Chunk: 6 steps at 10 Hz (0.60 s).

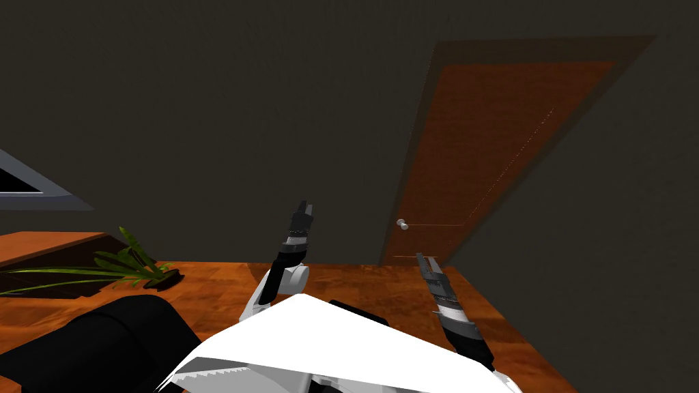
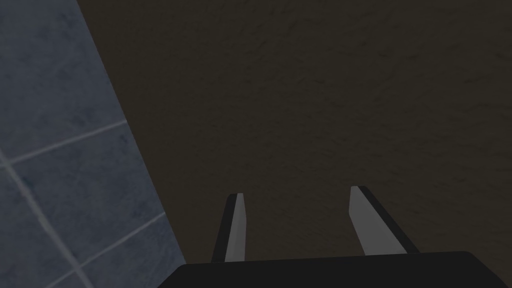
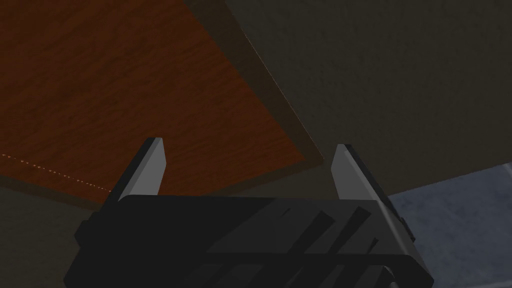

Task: Pull the door open

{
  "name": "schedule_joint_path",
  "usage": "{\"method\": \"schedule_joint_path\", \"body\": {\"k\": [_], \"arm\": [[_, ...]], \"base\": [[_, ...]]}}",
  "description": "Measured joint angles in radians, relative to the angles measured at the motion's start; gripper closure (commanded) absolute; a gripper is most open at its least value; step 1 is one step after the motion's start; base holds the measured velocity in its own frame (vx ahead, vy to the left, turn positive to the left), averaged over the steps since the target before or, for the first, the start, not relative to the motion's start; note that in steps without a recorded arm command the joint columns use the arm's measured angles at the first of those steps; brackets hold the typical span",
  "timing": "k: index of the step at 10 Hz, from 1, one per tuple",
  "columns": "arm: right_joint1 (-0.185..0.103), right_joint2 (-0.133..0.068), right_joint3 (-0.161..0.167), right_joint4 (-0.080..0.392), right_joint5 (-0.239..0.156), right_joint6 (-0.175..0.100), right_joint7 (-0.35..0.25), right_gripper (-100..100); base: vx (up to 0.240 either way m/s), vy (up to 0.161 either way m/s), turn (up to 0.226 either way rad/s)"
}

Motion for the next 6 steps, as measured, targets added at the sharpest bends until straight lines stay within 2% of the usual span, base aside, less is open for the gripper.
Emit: {"method": "schedule_joint_path", "body": {"k": [2,6], "arm": [[-0.008,-0.003,-0.012,0.058,0.011,-0.023,0.046,-100],[-0.005,-0.009,-0.029,0.133,0.034,-0.043,0.131,-100]], "base": [[0.089,-0.059,0.053],[0.083,-0.039,0.049]]}}
